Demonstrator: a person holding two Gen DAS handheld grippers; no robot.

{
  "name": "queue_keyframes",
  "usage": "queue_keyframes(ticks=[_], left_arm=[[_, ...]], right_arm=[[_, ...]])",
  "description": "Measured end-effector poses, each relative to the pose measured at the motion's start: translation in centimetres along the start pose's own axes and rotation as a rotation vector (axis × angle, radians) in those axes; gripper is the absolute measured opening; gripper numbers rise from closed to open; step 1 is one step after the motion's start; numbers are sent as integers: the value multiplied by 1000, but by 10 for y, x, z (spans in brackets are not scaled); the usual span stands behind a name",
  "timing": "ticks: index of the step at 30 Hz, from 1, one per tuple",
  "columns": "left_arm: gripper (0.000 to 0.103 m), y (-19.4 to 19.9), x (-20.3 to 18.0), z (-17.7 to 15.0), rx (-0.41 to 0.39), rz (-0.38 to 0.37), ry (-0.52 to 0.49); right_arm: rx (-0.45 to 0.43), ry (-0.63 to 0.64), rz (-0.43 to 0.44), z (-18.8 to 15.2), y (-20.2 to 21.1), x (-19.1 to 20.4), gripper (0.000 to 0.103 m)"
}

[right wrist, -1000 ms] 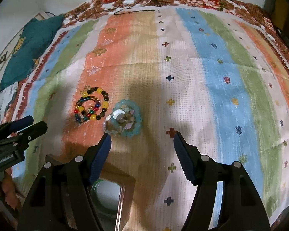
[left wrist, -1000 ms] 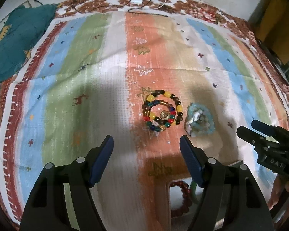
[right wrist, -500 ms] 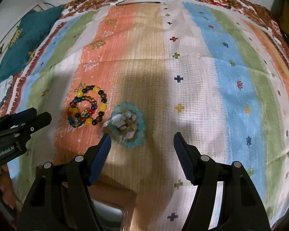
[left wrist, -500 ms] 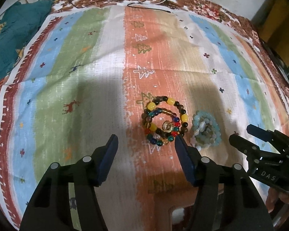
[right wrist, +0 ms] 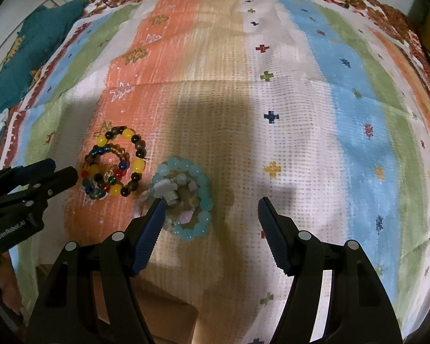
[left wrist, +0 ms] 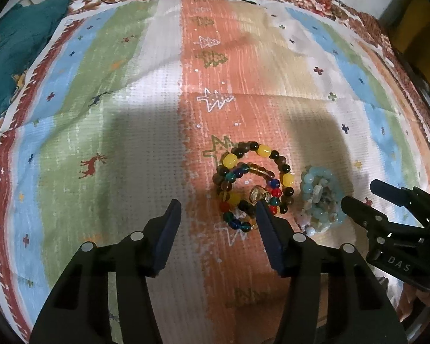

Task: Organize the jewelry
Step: 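Move both tools back and grasp the light-blue bead bracelet with the right tool, then grasp the multicolour bead bracelet with the left tool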

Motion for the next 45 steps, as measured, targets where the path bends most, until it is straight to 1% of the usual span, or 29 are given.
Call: queue_keyframes(ticks=[2, 4, 8, 9, 10, 12, 15, 19, 21, 23, 25, 29, 31, 33, 34, 35, 36, 37, 39, 40, 45], left_arm=[[52, -2, 1, 2, 3, 0, 0], [51, -3, 1, 3, 5, 0, 1], [51, -8, 2, 6, 11, 2, -2], [51, -9, 2, 7, 13, 4, -2], [50, -10, 2, 7, 15, 5, -3], [48, -13, 2, 9, 20, 6, -6], [47, -17, 2, 9, 29, 8, -9], [42, -20, 1, 8, 40, 4, -18], [41, -22, 0, 7, 48, 1, -23], [38, -25, -1, 6, 56, 2, -29], [37, -27, -3, 5, 63, 4, -37], [36, -29, -3, 4, 61, 4, -40], [36, -30, -5, 5, 61, 3, -46], [30, -32, -6, 7, 62, -6, -48], [25, -32, -7, 7, 64, -17, -47], [20, -32, -8, 7, 66, -24, -47], [18, -32, -9, 7, 68, -31, -48], [16, -32, -10, 7, 68, -30, -51], [11, -32, -11, 7, 69, -30, -55], [10, -32, -12, 6, 72, -38, -57], [9, -31, -12, 7, 74, -39, -54]], right_arm=[[5, -2, 11, 2, -1, 1, 58], [13, 2, 32, 2, -2, 3, 56], [35, 13, 49, 2, -4, 9, 44], [38, 16, 50, 2, -5, 9, 43], [44, 21, 50, 1, -7, 11, 39], [57, 25, 51, 1, -11, 12, 35], [78, 22, 72, 0, -16, 14, 35], [84, 31, 78, 1, -18, 18, 35], [88, 35, 85, 2, -18, 20, 35], [96, 39, 93, 2, -19, 22, 33], [112, 38, 106, 2, -20, 24, 28], [147, 45, 115, -2, -29, 28, 28], [149, 43, 115, -2, -32, 28, 28], [149, 47, 115, -1, -32, 29, 28], [148, 49, 113, -2, -34, 28, 27], [148, 47, 113, -1, -33, 28, 25], [146, 49, 111, -1, -34, 27, 23], [147, 47, 108, -1, -35, 27, 16], [146, 45, 115, 1, -34, 27, 15], [146, 45, 115, 1, -34, 27, 14], [136, 61, 112, -2, -31, 29, 12]])
Point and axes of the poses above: each gripper's, at about its wrist camera, not at the fingertips, and y roughly against the way its jaws point, x to its left, z to its top, the point moved 2 cm from there along -y, roughly the way its jaws point, and after that the axes turned 2 degrees about z, right-handed, at the moved point
